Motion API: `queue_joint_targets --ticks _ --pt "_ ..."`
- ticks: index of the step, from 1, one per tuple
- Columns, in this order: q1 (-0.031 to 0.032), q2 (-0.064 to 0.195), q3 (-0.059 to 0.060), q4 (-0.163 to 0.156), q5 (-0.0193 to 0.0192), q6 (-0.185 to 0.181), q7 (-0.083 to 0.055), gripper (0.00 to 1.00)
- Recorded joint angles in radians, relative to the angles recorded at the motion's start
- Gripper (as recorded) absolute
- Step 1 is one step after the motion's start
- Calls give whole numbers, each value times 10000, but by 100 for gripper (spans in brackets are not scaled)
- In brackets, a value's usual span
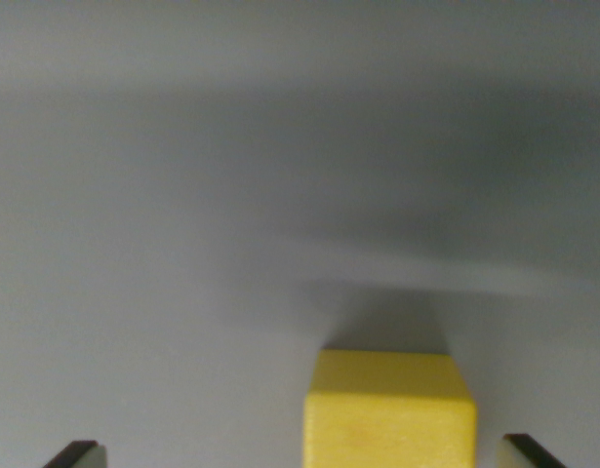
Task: Pick yellow cube
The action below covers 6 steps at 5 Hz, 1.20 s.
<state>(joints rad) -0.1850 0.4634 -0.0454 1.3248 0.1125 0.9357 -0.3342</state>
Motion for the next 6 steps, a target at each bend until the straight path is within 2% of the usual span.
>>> queue_joint_targets --ticks 1,2,3,4,5,6 --pt "0 0 0 0 0 0 0 0" --pt "-94 225 -38 -141 43 -332 -188 0" --pt "-94 225 -38 -141 43 -332 -188 0" --pt "-174 418 -71 -261 80 -616 -349 0" --pt "-174 418 -71 -261 80 -616 -349 0" --pt "-240 573 -97 -359 109 -846 -479 0"
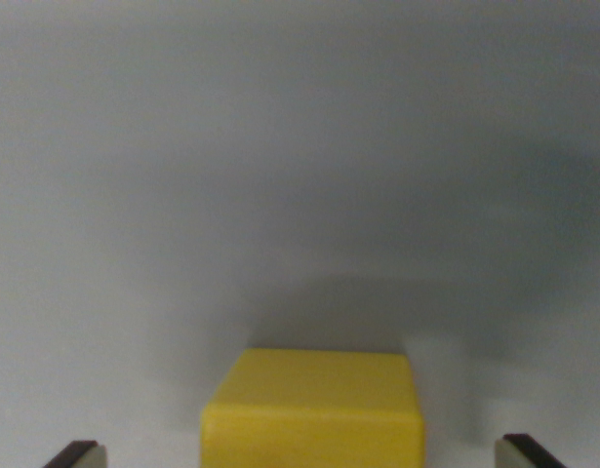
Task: Pick yellow cube
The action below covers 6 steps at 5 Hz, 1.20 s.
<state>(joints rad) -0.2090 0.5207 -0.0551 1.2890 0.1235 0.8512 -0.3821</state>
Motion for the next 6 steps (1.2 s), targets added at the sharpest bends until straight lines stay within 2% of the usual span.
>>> queue_joint_targets --ticks 1,2,3,4,6 --pt "0 0 0 0 0 0 0 0" --pt "-48 115 -20 -72 22 -170 -96 0" --pt "-48 115 -20 -72 22 -170 -96 0" --pt "-78 186 -31 -116 35 -274 -155 0" --pt "-87 207 -35 -130 40 -306 -173 0"
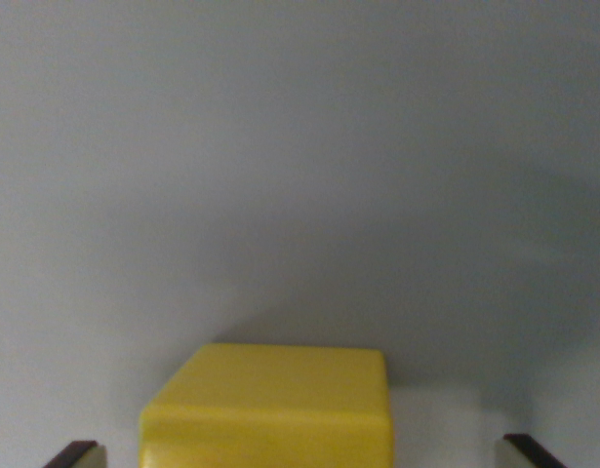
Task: Pick yellow cube
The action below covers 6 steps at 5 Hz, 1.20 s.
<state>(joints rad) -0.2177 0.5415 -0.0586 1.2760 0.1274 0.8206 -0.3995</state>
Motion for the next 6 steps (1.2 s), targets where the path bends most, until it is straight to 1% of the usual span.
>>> queue_joint_targets --ticks 3,4,6 --pt "0 0 0 0 0 0 0 0" --pt "0 0 0 0 0 0 0 100" --pt "0 0 0 0 0 0 0 100"
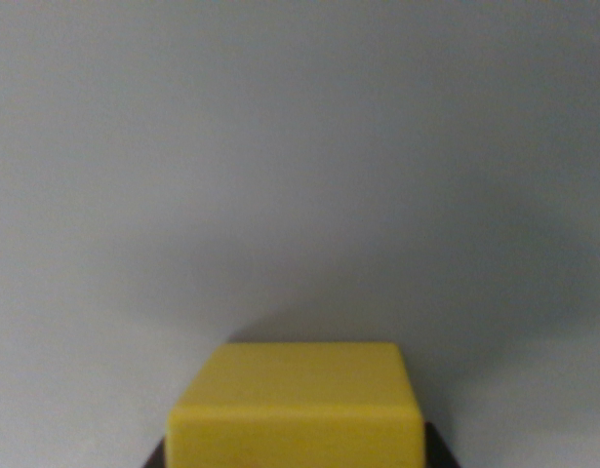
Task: Pick yellow cube
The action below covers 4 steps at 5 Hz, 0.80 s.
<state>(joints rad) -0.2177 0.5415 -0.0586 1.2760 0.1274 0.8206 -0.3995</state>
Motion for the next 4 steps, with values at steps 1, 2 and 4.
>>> queue_joint_targets --ticks 1,2,4 --pt "0 -9 -1 19 -2 29 2 100" --pt "0 -9 -1 19 -2 29 2 100" --pt "0 -44 -3 90 -8 133 11 100"
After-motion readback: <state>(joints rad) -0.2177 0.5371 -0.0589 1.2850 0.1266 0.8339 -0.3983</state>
